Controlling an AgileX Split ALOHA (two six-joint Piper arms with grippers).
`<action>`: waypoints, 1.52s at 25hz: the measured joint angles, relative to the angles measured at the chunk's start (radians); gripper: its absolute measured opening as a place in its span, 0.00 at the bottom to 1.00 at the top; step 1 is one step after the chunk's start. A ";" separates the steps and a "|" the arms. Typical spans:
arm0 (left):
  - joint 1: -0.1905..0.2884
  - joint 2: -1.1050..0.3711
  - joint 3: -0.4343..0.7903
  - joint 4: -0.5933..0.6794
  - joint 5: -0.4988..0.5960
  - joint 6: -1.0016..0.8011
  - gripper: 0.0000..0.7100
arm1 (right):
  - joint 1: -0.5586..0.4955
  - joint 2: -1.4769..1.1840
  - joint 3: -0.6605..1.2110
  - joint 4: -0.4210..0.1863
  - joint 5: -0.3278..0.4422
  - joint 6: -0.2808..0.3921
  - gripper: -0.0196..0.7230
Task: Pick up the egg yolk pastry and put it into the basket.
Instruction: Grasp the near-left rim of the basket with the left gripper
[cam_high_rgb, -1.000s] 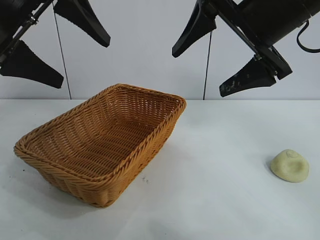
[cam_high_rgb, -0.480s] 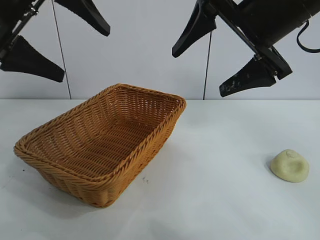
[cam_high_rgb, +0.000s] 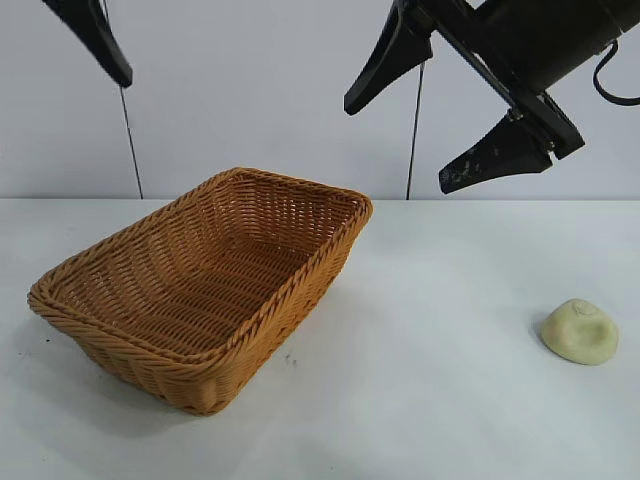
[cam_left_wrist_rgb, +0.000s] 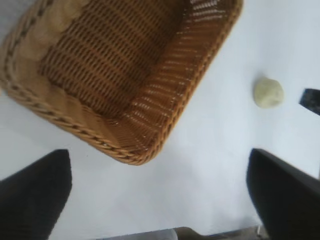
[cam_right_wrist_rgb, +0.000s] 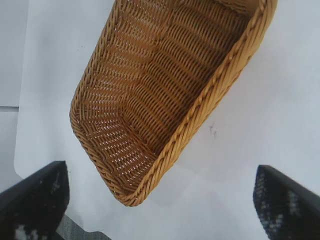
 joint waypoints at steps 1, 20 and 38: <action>-0.007 0.000 0.022 0.025 -0.023 -0.083 0.98 | 0.000 0.000 0.000 0.000 0.000 0.000 0.96; -0.012 0.006 0.242 0.087 -0.299 -0.514 0.98 | 0.000 0.000 0.000 0.000 0.000 0.000 0.96; -0.017 0.398 0.242 0.030 -0.466 -0.518 0.98 | 0.000 0.000 0.000 0.001 0.000 0.000 0.96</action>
